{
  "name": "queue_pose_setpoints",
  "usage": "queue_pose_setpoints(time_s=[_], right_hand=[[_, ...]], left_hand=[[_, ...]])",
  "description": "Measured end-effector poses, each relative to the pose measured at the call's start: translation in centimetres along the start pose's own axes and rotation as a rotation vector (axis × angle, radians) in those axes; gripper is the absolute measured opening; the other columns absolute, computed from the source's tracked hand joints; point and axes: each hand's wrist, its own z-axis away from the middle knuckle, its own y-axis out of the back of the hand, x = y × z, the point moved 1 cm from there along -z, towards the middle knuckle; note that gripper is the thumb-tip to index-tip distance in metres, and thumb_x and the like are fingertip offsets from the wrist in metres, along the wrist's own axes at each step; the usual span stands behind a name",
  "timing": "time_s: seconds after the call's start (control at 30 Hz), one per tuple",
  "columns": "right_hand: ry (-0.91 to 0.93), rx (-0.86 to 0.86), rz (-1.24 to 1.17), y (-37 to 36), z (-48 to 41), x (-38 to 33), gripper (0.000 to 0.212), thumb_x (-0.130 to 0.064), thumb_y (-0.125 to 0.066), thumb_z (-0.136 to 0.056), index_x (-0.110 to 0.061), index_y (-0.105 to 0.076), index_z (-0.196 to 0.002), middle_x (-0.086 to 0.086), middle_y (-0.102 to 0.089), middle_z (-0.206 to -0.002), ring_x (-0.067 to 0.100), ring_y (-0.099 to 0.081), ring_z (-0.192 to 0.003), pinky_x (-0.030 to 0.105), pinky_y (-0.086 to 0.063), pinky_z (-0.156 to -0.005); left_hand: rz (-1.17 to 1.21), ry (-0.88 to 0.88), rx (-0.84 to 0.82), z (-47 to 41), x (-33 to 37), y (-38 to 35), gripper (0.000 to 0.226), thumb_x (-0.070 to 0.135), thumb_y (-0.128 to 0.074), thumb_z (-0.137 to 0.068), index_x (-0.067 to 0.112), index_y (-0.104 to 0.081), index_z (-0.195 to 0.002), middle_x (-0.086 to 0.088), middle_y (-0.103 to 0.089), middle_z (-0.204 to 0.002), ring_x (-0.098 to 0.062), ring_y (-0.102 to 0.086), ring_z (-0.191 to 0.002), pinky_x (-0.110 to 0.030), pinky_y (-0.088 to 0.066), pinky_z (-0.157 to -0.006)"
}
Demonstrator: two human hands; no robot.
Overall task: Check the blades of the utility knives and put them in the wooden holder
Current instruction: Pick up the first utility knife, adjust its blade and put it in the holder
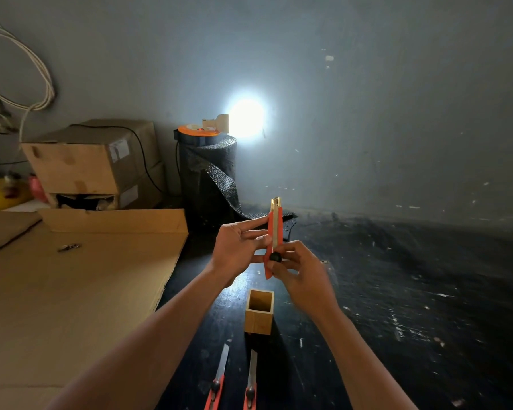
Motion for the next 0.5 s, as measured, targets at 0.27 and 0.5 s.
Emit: queue_pose_setpoints(time_s=[0.27, 0.5], right_hand=[[0.02, 0.0, -0.007, -0.05, -0.19, 0.33, 0.022, -0.03, -0.071, -0.088, -0.034, -0.059, -0.107, -0.027, -0.063, -0.1, 0.001, -0.064, -0.091, 0.032, -0.054, -0.091], [0.046, -0.025, 0.009, -0.2, -0.2, 0.38, 0.028, -0.025, -0.071, -0.09, -0.041, -0.057, -0.109, -0.037, -0.058, -0.097, -0.008, -0.062, -0.087, 0.024, -0.051, -0.088]], left_hand=[[0.014, 0.008, 0.003, -0.04, -0.06, 0.08, 0.043, -0.01, -0.065, -0.091, 0.004, -0.065, -0.132, 0.019, -0.079, -0.078, -0.004, -0.078, -0.07, -0.017, -0.057, -0.053], [0.04, 0.018, 0.018, -0.18, -0.47, 0.48, 0.043, -0.01, -0.066, -0.09, 0.004, -0.066, -0.131, 0.008, -0.079, -0.087, -0.011, -0.08, -0.073, -0.022, -0.06, -0.056]])
